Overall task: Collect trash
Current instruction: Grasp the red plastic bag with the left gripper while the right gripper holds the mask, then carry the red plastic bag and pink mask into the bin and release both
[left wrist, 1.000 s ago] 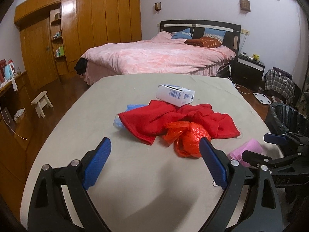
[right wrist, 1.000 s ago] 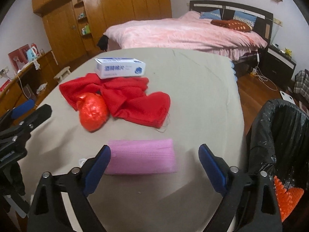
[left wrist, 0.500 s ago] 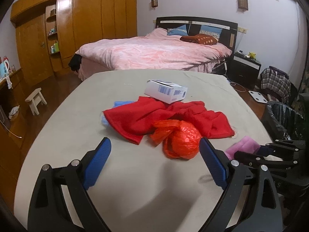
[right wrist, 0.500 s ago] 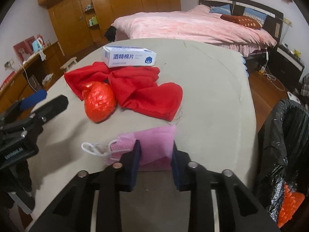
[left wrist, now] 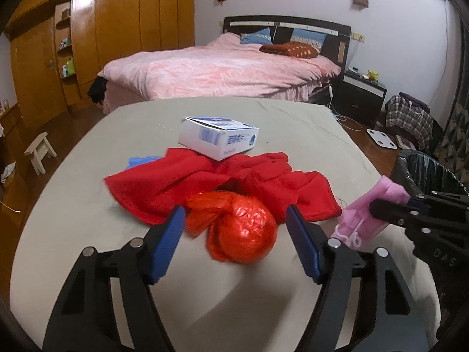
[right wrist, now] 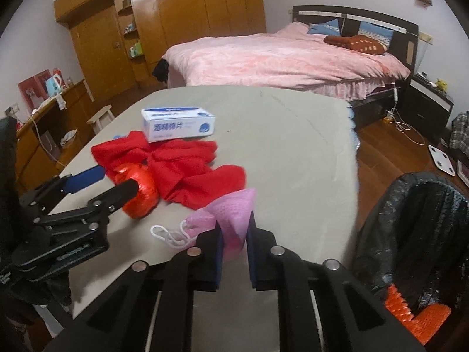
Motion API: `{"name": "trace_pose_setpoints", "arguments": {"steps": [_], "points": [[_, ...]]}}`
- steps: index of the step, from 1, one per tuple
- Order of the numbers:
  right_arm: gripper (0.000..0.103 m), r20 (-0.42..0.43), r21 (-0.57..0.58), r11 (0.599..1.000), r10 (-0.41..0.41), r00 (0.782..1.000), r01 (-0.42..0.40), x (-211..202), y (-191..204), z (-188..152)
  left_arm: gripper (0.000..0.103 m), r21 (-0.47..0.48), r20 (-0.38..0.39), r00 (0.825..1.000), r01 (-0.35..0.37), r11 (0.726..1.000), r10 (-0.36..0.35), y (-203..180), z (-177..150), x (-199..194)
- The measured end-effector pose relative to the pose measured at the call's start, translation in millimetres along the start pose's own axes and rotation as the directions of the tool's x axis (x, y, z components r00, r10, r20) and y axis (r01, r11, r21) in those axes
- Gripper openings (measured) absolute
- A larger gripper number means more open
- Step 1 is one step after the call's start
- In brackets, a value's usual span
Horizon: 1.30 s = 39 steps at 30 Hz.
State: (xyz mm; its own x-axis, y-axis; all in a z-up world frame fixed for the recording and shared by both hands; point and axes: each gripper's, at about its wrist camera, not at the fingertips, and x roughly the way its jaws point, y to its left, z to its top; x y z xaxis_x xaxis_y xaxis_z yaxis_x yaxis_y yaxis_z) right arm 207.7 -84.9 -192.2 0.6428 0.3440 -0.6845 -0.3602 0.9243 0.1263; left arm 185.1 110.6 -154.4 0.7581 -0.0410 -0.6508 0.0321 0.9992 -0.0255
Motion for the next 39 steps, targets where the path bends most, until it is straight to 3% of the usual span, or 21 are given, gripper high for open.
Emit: {"name": "trace_pose_setpoints", "arguments": {"steps": [3, 5, 7, 11, 25, 39], "points": [[0.014, 0.005, 0.008, 1.0, -0.009, 1.0, 0.009, 0, -5, 1, 0.059, -0.003, -0.024, 1.0, 0.012, 1.0, -0.012, -3, 2, 9], [0.014, 0.008, 0.019, 1.0, -0.01, 1.0, 0.009, -1, -7, 0, 0.045, -0.004, -0.053, 0.998, 0.025, 1.0, -0.025, -4, 1, 16], [0.014, 0.01, 0.024, 1.0, -0.012, 1.0, 0.012, -2, -9, 1, 0.038, -0.006, -0.067, 0.997, 0.042, 0.999, -0.042, -5, 0, 20], [0.014, 0.019, 0.033, 0.999, -0.007, 1.0, 0.007, -5, -10, 2, 0.032, -0.024, -0.06, 0.997, 0.054, 0.998, -0.056, -3, -1, 17], [0.014, 0.096, 0.022, 1.0, 0.018, 0.995, -0.02, -46, -3, 10, 0.031, -0.011, 0.056, 0.998, 0.04, 0.999, -0.039, -10, 2, -52], [0.014, 0.184, 0.052, 0.999, 0.006, 0.983, -0.016, -103, -18, 5, 0.031, 0.03, 0.117, 0.988, 0.096, 0.995, -0.099, -47, 19, -88]]}}
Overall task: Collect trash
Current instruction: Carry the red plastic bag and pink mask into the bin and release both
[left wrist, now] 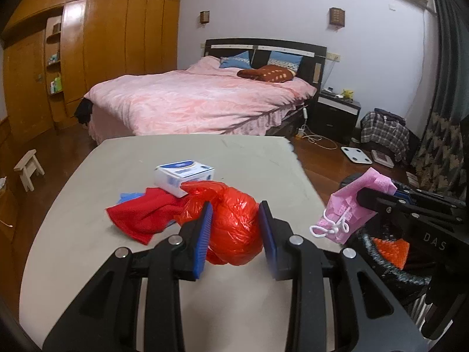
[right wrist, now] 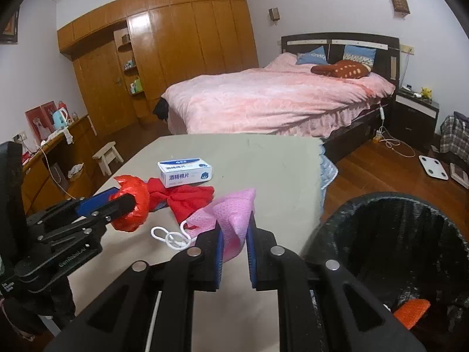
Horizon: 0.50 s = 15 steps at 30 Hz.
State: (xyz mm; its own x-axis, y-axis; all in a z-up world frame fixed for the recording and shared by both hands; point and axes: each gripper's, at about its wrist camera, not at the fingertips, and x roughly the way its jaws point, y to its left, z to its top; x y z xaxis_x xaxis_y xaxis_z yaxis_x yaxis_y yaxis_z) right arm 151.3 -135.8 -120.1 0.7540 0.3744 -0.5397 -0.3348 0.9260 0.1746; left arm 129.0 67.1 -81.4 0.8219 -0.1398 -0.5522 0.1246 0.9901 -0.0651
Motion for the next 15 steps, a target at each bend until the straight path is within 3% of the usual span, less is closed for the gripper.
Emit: {"name": "trace_pose_setpoints", "arguments": {"steps": [15], "points": [[0.014, 0.069, 0.062, 0.99, -0.134, 0.989, 0.13, -54, -55, 0, 0.031, 0.077, 0.029, 0.993, 0.114, 0.99, -0.117, -65, 13, -3]]}}
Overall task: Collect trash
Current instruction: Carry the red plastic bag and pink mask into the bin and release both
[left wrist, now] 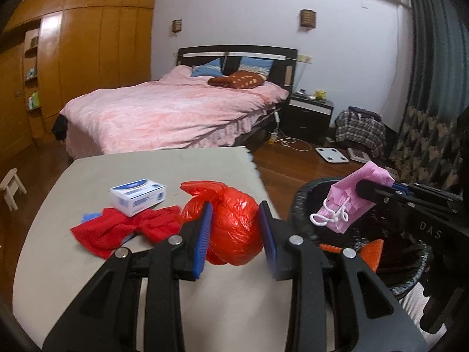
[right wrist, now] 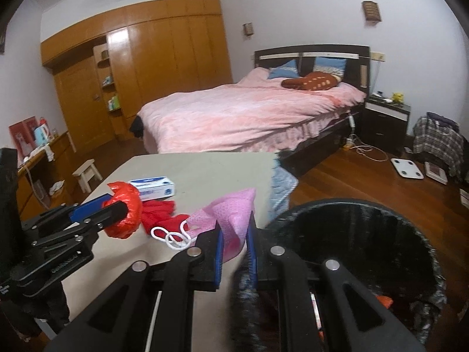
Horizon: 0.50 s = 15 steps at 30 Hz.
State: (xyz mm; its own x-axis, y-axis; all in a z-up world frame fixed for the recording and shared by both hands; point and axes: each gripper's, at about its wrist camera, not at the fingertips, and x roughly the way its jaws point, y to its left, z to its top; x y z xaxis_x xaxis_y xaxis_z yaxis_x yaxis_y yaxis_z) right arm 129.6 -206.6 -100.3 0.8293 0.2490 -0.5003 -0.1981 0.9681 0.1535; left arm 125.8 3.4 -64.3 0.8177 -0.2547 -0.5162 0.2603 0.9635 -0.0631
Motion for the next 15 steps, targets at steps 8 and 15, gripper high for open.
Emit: {"name": "trace_pose_setpoints", "arguments": {"steps": [8, 15], "points": [[0.014, 0.02, 0.037, 0.996, -0.08, 0.997, 0.079, -20, -40, -1, 0.031, 0.056, 0.009, 0.997, 0.076, 0.996, -0.077, -41, 6, 9], [0.014, 0.036, 0.057, 0.989, -0.141, 0.989, 0.138, -40, -68, -3, 0.031, 0.096, 0.006, 0.991, 0.134, 0.986, -0.135, -73, 8, 23]]}}
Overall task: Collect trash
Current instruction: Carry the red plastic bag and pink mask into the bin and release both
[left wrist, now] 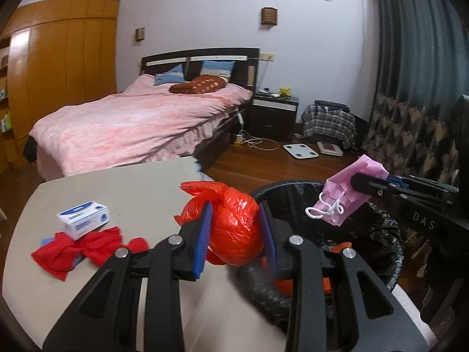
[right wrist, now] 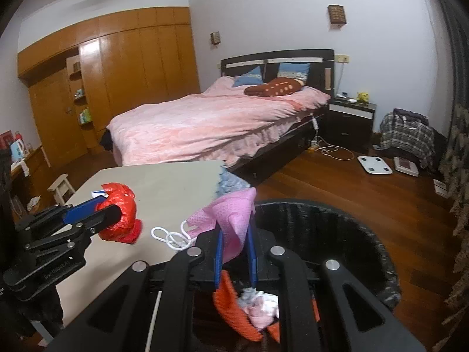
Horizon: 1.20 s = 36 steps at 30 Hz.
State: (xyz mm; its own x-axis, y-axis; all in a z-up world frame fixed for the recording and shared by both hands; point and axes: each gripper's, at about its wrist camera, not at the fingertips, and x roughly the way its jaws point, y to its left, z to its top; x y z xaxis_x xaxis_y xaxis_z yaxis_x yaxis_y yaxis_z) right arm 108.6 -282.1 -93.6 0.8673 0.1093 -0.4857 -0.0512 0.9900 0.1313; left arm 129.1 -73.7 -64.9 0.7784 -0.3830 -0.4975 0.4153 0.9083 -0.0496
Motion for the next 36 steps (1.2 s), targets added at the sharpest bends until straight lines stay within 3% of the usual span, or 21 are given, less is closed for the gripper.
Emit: {"name": "trace_pose_setpoints", "arguments": {"steps": [8, 21, 24, 26, 27, 30, 33, 35, 36], "points": [[0.014, -0.008, 0.03, 0.997, -0.072, 0.997, 0.072, -8, -36, -8, 0.031, 0.045, -0.017, 0.997, 0.079, 0.996, -0.079, -39, 1, 21], [0.014, -0.048, 0.084, 0.985, -0.147, 0.988, 0.151, -4, -75, -29, 0.031, 0.066, -0.081, 0.987, 0.142, 0.988, -0.137, -79, -12, 63], [0.025, -0.063, 0.094, 0.982, -0.157, 0.986, 0.163, -1, -82, -33, 0.037, 0.077, -0.093, 0.983, 0.165, 0.983, -0.157, -86, -11, 72], [0.031, -0.072, 0.098, 0.98, -0.169, 0.983, 0.176, 0, -86, -36, 0.053, 0.078, -0.097, 0.982, 0.168, 0.983, -0.16, -87, -11, 77], [0.034, -0.076, 0.099, 0.979, -0.173, 0.982, 0.18, 1, -88, -36, 0.056, 0.073, -0.098, 0.982, 0.169, 0.983, -0.162, -86, -11, 77], [0.05, -0.077, 0.102, 0.976, -0.186, 0.98, 0.193, -1, -92, -39, 0.06, 0.066, -0.103, 0.981, 0.169, 0.983, -0.162, -81, -11, 77], [0.075, -0.07, 0.103, 0.974, -0.193, 0.979, 0.2, -3, -92, -40, 0.068, 0.071, -0.099, 0.985, 0.148, 0.986, -0.141, -72, -13, 71], [0.093, -0.058, 0.109, 0.973, -0.196, 0.979, 0.202, -6, -91, -40, 0.08, 0.069, -0.095, 0.988, 0.13, 0.989, -0.123, -63, -12, 66], [0.095, -0.052, 0.111, 0.974, -0.194, 0.98, 0.198, -7, -89, -39, 0.082, 0.066, -0.092, 0.989, 0.122, 0.99, -0.116, -58, -12, 62]]}}
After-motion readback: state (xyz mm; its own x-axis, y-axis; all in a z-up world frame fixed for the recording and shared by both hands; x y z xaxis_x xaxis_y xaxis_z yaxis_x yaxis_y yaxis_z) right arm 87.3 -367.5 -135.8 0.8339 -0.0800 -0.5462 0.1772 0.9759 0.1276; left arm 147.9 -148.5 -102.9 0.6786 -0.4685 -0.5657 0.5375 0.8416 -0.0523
